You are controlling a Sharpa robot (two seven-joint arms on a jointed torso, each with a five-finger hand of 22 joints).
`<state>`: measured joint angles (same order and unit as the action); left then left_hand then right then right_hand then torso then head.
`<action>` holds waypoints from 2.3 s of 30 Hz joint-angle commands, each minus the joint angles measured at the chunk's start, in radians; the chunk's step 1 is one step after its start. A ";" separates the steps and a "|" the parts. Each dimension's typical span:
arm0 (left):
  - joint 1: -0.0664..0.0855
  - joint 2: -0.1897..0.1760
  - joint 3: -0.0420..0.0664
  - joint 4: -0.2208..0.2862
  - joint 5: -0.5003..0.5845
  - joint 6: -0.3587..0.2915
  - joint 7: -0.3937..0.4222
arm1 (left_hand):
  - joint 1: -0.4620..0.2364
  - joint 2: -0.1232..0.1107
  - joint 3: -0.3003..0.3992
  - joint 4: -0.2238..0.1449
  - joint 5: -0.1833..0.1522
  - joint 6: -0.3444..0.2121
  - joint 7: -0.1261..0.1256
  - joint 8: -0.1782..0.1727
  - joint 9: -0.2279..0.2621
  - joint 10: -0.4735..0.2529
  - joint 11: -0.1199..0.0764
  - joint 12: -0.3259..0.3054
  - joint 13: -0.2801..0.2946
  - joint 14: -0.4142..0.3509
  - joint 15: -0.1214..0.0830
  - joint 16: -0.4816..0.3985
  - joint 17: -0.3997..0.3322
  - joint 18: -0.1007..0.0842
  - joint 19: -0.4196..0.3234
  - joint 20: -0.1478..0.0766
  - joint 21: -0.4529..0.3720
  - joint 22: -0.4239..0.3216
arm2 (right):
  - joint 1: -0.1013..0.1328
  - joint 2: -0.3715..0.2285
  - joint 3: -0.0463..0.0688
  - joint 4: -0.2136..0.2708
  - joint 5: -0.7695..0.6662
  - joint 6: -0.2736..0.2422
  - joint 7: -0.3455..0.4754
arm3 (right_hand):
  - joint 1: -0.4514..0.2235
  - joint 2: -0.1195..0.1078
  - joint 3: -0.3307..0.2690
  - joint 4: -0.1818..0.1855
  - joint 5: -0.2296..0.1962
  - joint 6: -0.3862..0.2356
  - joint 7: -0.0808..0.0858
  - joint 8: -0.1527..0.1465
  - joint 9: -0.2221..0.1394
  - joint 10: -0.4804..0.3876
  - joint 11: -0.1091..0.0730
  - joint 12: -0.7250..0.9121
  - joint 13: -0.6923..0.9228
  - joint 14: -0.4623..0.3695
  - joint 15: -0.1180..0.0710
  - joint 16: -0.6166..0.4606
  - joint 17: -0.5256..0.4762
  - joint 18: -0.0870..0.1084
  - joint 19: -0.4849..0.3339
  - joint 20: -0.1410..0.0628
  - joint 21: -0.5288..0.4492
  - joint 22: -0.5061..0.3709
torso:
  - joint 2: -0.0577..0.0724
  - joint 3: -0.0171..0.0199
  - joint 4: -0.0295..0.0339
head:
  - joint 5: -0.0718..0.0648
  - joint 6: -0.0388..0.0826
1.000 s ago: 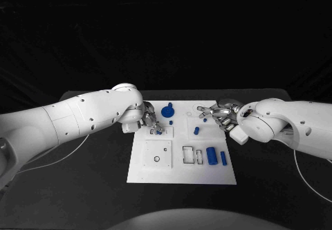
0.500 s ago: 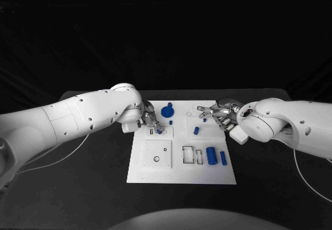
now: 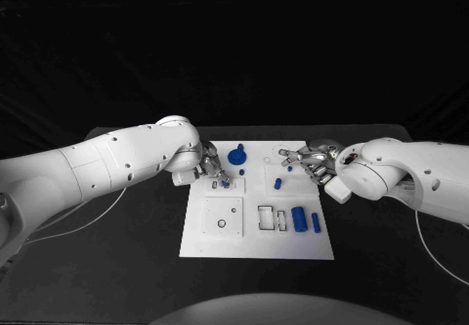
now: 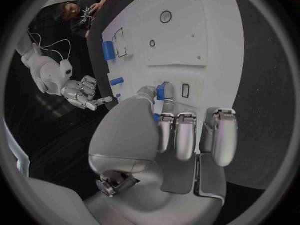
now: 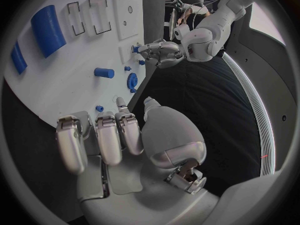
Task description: Assemble the parts on the task board
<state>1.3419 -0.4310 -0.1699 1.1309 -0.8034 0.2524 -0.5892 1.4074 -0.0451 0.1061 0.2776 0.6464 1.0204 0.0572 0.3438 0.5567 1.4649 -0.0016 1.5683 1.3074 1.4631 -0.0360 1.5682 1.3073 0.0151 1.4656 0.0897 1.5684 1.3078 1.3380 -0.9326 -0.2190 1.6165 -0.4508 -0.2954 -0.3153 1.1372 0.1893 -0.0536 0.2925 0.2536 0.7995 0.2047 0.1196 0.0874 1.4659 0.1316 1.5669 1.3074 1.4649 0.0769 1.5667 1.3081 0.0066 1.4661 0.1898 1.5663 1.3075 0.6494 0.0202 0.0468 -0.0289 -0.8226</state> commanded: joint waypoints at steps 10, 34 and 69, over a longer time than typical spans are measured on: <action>0.000 0.006 0.000 -0.005 -0.003 0.012 0.002 | 0.010 -0.002 0.006 0.001 0.000 0.003 -0.007 0.003 0.013 0.106 -0.002 0.002 0.263 0.108 -0.004 0.003 0.263 -0.015 0.105 -0.009 0.002 0.263 | -0.002 0.003 0.000 0.001 -0.005 0.015 -0.001 | -0.003 0.010 -0.006 -0.001 -0.003 -0.005 0.002 0.005 0.001 0.105 0.007 0.004 0.263 0.106 0.008 0.004 0.263 -0.007 0.105 0.004 0.004 0.263 | 0.001 0.0002 -0.0010 | -0.001 0.000; 0.000 0.013 0.000 -0.006 -0.025 0.040 -0.016 | 0.013 0.000 0.008 0.006 -0.033 0.001 -0.006 0.002 0.020 0.106 -0.002 0.002 0.263 0.108 -0.004 0.003 0.263 -0.015 0.105 -0.008 0.002 0.263 | -0.002 0.003 0.000 0.001 0.013 0.017 -0.002 | -0.002 0.012 -0.007 -0.001 -0.003 -0.007 0.002 0.006 0.002 0.105 0.008 0.004 0.263 0.106 0.008 0.004 0.263 -0.007 0.105 0.004 0.004 0.263 | 0.000 -0.0001 -0.0009 | -0.005 0.001; 0.000 0.020 0.000 -0.007 -0.057 0.055 -0.014 | 0.019 0.002 0.012 0.007 -0.044 -0.002 -0.005 0.000 0.022 0.106 -0.001 0.002 0.263 0.108 -0.004 0.003 0.263 -0.015 0.105 -0.008 0.002 0.263 | -0.002 0.004 0.000 0.001 0.016 0.018 -0.002 | -0.002 0.012 -0.007 -0.001 -0.003 -0.007 0.002 0.006 0.002 0.105 0.008 0.004 0.263 0.106 0.008 0.004 0.263 -0.007 0.105 0.004 0.004 0.263 | 0.000 0.0005 -0.0005 | -0.004 -0.002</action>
<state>1.3421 -0.4142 -0.1700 1.1237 -0.8543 0.2829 -0.6040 1.4178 -0.0453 0.1118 0.2829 0.6084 1.0203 0.0575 0.3381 0.5784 1.4649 -0.0015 1.5683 1.3078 1.4631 -0.0360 1.5682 1.3075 0.0151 1.4656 0.0897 1.5684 1.3075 1.3362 -0.9286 -0.2191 1.6166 -0.4346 -0.2933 -0.3167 1.1333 0.1931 -0.0535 0.2925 0.2536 0.7995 0.2047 0.1195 0.0877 1.4659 0.1316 1.5669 1.3074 1.4649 0.0769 1.5667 1.3075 0.0067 1.4661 0.1898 1.5663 1.3076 0.6499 0.0206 0.0461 -0.0344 -0.8232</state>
